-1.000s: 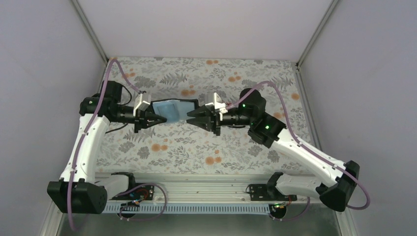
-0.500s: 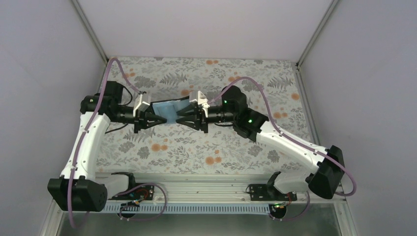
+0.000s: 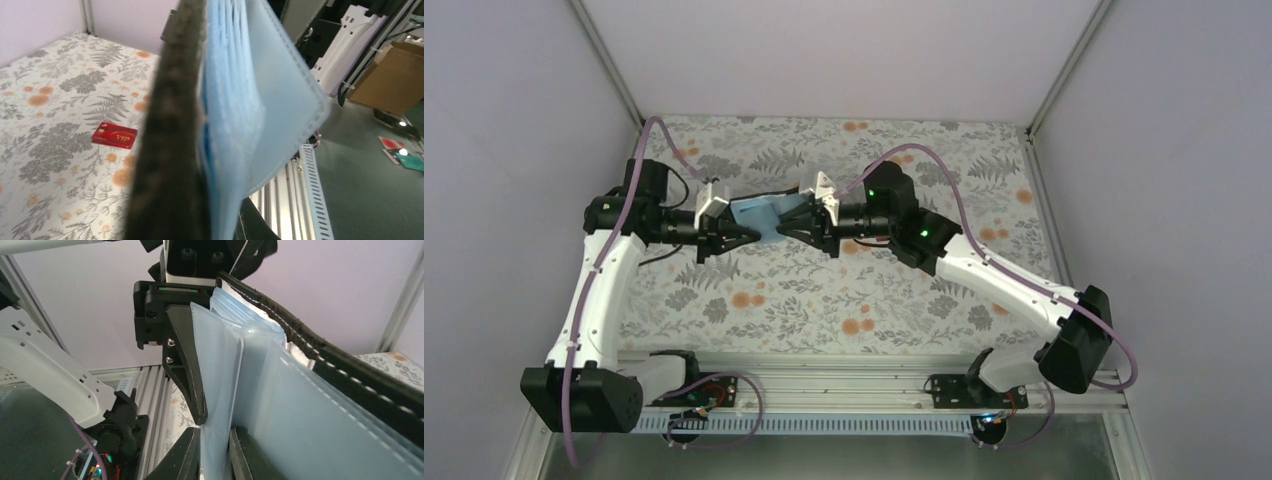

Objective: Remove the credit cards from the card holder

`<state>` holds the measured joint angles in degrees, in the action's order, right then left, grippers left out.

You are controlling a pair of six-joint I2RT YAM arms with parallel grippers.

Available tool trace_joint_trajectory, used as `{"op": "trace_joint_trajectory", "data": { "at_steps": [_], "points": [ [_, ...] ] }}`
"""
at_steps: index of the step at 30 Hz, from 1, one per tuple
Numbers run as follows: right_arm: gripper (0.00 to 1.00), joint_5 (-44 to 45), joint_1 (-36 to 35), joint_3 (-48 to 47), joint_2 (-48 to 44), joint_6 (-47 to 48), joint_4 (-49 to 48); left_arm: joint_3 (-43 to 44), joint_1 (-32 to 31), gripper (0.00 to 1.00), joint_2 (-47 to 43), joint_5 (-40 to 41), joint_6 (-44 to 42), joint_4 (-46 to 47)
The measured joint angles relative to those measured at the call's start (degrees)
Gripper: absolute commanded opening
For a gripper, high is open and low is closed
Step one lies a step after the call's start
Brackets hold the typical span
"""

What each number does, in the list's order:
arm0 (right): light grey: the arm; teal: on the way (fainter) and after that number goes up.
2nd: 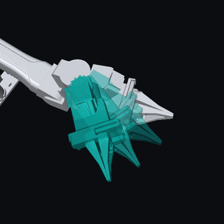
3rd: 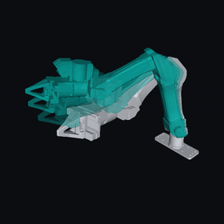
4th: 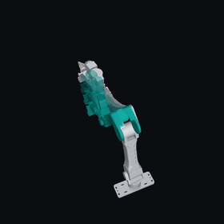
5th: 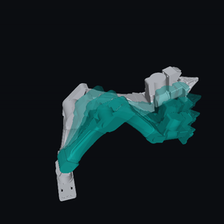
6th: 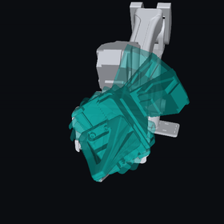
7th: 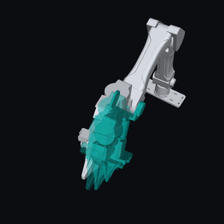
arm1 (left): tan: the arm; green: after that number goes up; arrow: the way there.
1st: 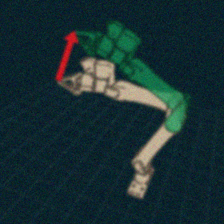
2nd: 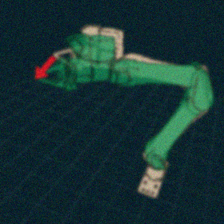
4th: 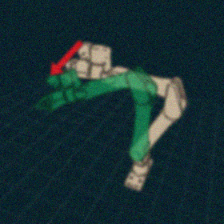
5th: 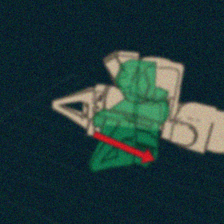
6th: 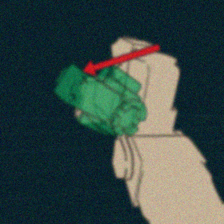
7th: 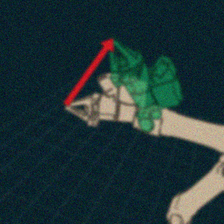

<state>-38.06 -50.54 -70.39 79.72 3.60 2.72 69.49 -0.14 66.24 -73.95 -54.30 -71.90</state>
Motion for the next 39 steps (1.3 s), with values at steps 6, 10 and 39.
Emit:
{"op": "trace_joint_trajectory", "data": {
  "at_steps": [6,10,39],
  "points": [
    [0.21,3.5,0.5,0.2,-1.5,0.5,2.3,-0.2,-1.3,0.02,-0.7,3.5,8.7,6.9],
    [0.55,4.1,1.8,0.2,-4.6,-0.3,3.8,-0.3,-1.6,0.03,-0.3,6.9,11.8,9.9],
    [0.04,-9.3,11.4,-3.5,3.1,0.6,7.8,-0.7,-2.1,0.4,0.3,9.9,13.0,10.5]
  ]
}}
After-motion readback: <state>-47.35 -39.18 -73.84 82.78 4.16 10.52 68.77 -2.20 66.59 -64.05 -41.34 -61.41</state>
